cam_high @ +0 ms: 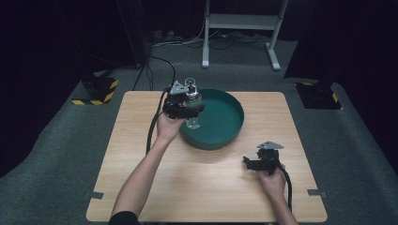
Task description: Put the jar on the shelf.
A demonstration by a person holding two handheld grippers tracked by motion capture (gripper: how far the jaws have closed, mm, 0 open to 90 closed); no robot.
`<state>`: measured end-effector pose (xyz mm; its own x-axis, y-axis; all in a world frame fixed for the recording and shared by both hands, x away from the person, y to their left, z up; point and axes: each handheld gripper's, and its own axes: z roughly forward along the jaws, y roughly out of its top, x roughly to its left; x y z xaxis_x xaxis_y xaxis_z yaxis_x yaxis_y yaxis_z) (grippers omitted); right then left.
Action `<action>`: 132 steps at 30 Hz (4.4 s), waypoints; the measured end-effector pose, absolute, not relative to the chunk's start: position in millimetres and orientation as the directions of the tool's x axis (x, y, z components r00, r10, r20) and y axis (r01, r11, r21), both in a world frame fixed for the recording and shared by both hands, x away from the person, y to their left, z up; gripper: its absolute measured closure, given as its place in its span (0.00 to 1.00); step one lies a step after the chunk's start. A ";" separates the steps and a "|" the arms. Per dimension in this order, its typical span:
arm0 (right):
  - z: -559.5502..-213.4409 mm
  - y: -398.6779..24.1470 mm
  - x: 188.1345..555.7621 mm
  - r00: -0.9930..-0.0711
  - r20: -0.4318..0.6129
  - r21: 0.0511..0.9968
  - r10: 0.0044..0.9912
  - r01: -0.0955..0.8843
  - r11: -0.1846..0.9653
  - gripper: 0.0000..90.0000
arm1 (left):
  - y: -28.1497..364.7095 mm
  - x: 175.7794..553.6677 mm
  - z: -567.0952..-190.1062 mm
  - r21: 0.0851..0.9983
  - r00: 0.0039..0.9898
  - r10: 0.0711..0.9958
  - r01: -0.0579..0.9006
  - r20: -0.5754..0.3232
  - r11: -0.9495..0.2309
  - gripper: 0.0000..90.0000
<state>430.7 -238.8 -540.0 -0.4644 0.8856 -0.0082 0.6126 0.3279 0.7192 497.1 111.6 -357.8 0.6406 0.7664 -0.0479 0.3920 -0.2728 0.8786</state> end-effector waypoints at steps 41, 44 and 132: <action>-540.0 -238.7 430.6 -0.463 -0.007 0.719 0.886 0.613 0.326 0.11 | 106.0 534.2 -409.1 0.844 0.551 0.832 0.475 -0.062 -0.251 0.34; -540.0 -238.8 430.6 -0.464 -0.008 0.719 0.886 0.613 0.327 0.11 | 105.6 534.5 -412.8 0.844 0.545 0.836 0.478 -0.068 -0.243 0.34; -540.0 -238.7 430.6 -0.464 -0.008 0.719 0.886 0.613 0.327 0.11 | 124.1 496.8 -424.6 0.843 0.567 0.822 0.468 -0.057 -0.264 0.09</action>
<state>430.6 -238.7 -540.0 -0.4638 0.8859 -0.0077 0.6130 0.3272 0.7191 496.8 124.1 -424.6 0.5666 0.8221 -0.0569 0.4678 -0.2641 0.8435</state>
